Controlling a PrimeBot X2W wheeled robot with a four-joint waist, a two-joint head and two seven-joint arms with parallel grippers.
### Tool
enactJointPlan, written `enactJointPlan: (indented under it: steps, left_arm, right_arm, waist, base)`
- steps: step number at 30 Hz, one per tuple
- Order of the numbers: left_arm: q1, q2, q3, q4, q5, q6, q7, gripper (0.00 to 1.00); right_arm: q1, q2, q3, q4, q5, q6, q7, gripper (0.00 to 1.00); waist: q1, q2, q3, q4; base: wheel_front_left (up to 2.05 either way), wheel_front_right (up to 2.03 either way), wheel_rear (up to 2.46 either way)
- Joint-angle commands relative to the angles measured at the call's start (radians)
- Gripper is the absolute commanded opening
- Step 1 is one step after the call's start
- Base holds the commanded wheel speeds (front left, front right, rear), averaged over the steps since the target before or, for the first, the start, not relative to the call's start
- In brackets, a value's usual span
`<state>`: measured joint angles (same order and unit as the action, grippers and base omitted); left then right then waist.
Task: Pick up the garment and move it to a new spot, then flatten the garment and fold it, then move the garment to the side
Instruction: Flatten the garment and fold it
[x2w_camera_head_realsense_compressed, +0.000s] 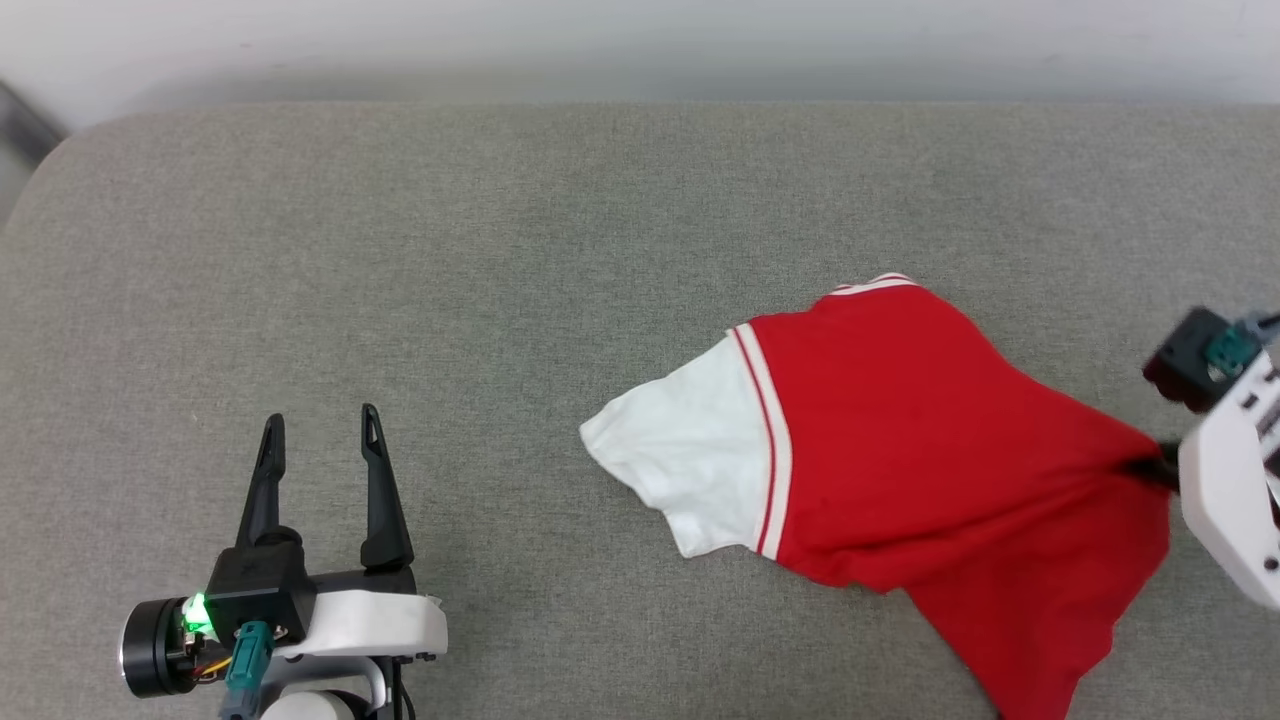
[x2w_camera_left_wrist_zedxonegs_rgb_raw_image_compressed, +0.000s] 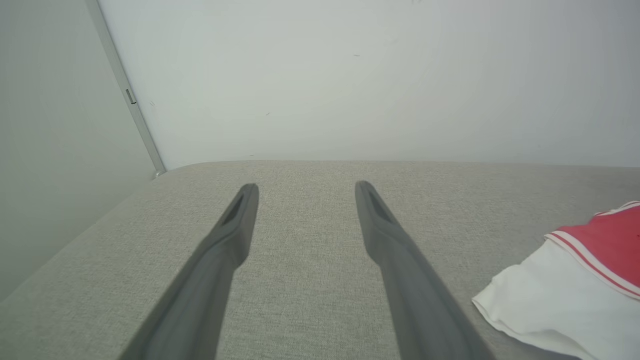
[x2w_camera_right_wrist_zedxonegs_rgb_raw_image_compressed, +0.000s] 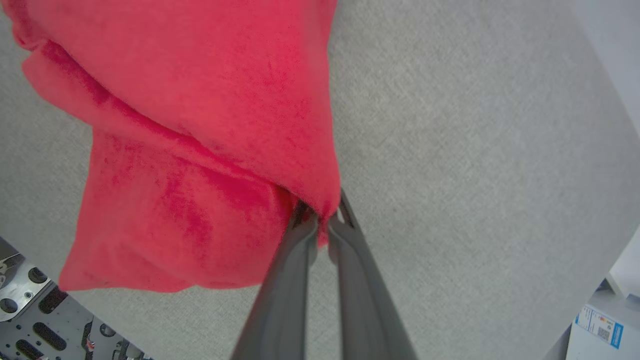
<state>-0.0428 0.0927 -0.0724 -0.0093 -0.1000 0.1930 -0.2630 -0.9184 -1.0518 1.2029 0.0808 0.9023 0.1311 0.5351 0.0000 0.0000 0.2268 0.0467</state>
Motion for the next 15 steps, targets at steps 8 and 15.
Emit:
enactJointPlan:
  steps: [8,15]
  left_arm:
    - [0.007,-0.015,0.013,0.018,0.02,-0.025,-0.002,1.0]
    - [0.02,-0.018,0.031,0.041,0.033,-0.039,-0.002,1.0]
  right_arm:
    - [0.26,0.052,-0.007,0.15,0.059,0.0,-0.033,0.0]
    - [0.298,0.108,-0.119,0.197,0.023,0.001,-0.174,1.0]
  waist:
    - [0.0,0.0,0.015,0.007]
    - [0.0,0.0,-0.019,-0.005]
  base:
    - [0.0,0.0,0.0]
    - [0.0,0.0,0.0]
